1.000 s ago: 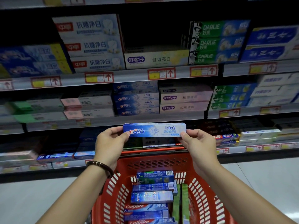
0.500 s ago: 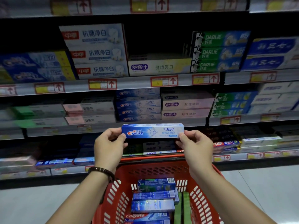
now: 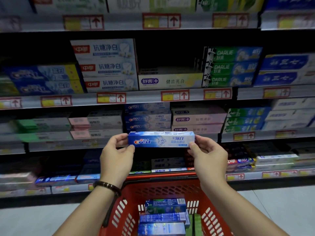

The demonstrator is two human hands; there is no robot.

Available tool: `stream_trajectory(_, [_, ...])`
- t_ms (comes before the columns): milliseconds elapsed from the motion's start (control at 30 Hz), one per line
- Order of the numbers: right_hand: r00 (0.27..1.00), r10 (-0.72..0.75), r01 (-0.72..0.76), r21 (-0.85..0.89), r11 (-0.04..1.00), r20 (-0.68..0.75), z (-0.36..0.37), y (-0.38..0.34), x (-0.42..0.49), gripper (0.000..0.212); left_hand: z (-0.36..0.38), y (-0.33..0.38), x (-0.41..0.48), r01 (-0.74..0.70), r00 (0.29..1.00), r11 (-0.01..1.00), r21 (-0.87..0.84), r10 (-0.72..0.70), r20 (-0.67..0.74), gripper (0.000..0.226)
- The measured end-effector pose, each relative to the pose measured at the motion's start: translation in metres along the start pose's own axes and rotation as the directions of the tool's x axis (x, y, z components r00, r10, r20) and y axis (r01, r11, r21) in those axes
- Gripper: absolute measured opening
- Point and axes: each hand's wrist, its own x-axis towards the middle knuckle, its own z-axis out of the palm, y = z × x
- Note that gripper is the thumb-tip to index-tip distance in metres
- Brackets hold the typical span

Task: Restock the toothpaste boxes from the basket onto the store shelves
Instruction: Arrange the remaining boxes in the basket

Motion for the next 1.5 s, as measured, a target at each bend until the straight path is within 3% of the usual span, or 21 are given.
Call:
stream_trajectory(400, [0.998,-0.028,0.025,-0.055,0.998,-0.052,0.027,0.002,0.043,0.014,0.021,0.013,0.029,-0.043,0.999,0.999,0.021,0.043,0.009,0.038])
stream_trajectory(567, [1.000,0.003,-0.003,-0.048,0.999,0.001,0.043,-0.002,0.057,0.013,0.025,0.014,0.053,-0.045,0.999,0.997,0.061,0.044,0.015,0.036])
stream_trajectory(867, [0.994,0.034,-0.024,-0.099,0.995,0.103,0.073,-0.008,0.079,0.033,0.036,0.012,0.090,-0.051,0.997,0.997,0.053,0.053,-0.048,0.039])
stream_trajectory(1033, [0.986,0.053,-0.031,-0.141,0.990,0.158,0.090,-0.012,0.091,0.040,0.039,0.007,0.101,-0.066,0.996,0.992,0.107,0.071,-0.047,0.060])
stream_trajectory(1333, [0.969,0.128,-0.110,-0.096,0.989,0.212,0.110,-0.009,0.099,0.078,0.044,-0.001,0.117,-0.100,0.992,0.981,0.168,0.111,-0.055,0.070])
stream_trajectory(1500, [0.965,0.105,-0.080,-0.111,0.991,0.241,0.115,-0.009,0.103,0.075,0.043,-0.003,0.123,-0.096,0.993,0.976,0.196,0.107,-0.044,0.072])
